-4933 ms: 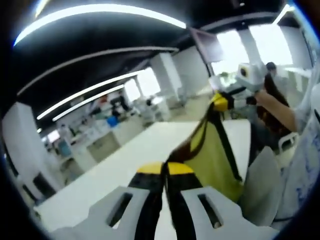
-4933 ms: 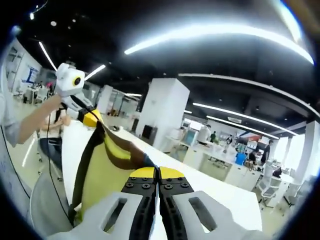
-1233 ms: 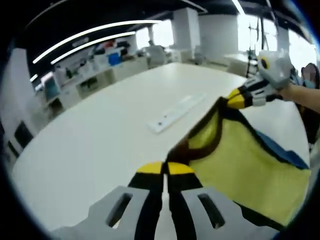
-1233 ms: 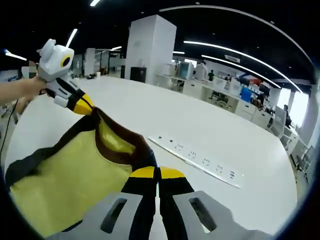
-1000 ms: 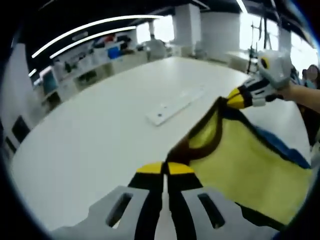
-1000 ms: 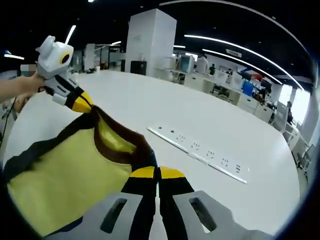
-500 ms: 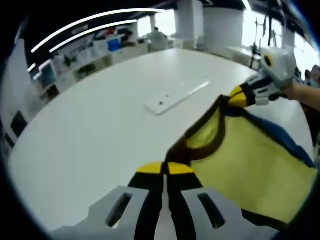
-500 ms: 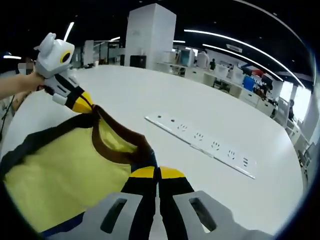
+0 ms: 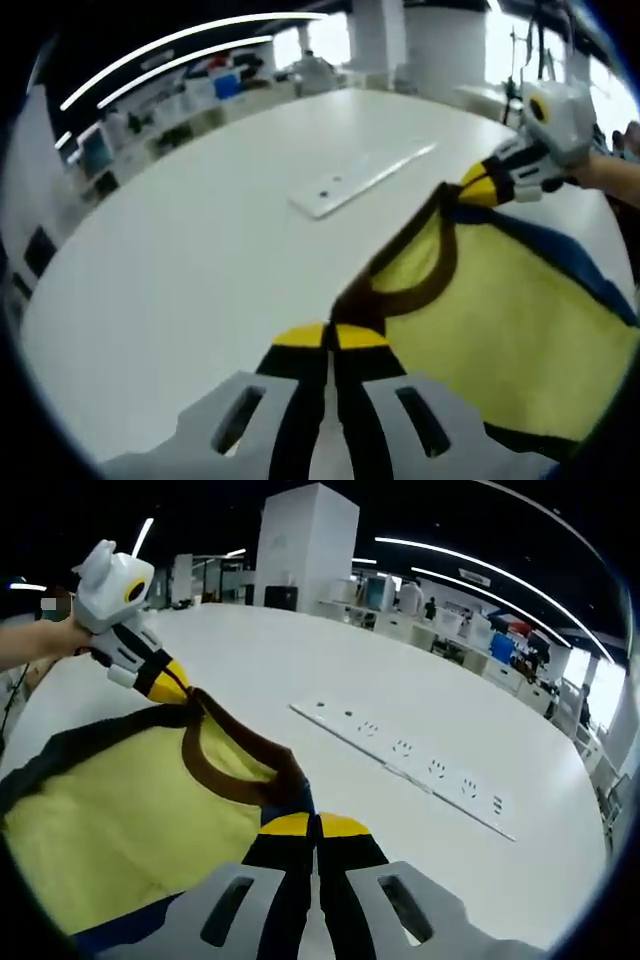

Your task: Fold the garment on the visible template until the final outline fits inside the template.

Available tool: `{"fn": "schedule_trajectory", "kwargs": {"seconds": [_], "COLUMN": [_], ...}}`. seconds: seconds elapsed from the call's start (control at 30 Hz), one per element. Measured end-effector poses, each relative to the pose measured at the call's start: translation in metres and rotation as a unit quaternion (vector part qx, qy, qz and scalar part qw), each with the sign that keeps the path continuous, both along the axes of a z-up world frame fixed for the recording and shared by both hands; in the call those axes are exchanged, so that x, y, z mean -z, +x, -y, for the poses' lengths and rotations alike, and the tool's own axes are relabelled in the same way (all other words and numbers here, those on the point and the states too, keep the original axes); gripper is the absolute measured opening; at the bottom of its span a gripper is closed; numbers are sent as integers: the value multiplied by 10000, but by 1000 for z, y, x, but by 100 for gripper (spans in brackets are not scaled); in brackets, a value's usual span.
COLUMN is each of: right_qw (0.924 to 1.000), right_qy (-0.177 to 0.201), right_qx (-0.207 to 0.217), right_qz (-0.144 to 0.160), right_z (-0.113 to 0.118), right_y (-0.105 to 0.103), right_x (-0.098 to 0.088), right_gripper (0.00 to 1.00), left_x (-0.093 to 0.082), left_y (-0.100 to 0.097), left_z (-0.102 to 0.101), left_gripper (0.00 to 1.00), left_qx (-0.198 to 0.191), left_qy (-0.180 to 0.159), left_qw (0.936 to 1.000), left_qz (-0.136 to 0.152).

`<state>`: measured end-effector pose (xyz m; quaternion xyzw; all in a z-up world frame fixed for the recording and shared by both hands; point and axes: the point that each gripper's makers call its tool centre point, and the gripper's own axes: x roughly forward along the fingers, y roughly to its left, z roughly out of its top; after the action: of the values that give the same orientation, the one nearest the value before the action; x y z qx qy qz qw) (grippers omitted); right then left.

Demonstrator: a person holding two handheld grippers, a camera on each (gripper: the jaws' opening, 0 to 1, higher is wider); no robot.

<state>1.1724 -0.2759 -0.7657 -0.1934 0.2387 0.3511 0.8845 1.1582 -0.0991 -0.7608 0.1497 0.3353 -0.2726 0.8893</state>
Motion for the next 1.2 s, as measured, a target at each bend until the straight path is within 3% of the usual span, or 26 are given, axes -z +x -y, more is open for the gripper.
{"fn": "schedule_trajectory", "kwargs": {"seconds": [0.4, 0.7, 0.8, 1.2], "right_qw": [9999, 10000, 10000, 9995], "right_qy": [44, -11, -12, 130], "right_qx": [26, -39, -7, 178], "right_qz": [-90, -17, 21, 206], "right_z": [-2, -5, -4, -1], "right_y": [2, 2, 3, 8], "right_x": [8, 8, 5, -13], "right_gripper": [1, 2, 5, 23], "left_x": [8, 8, 8, -7], "left_y": [-5, 5, 4, 4], "left_z": [4, 1, -1, -4], "left_gripper": [0, 3, 11, 20], "left_qx": [84, 53, 8, -92], "left_qy": [80, 33, 104, 96], "left_qw": [9999, 9999, 9998, 9992], "left_qz": [17, 123, 189, 368]}}
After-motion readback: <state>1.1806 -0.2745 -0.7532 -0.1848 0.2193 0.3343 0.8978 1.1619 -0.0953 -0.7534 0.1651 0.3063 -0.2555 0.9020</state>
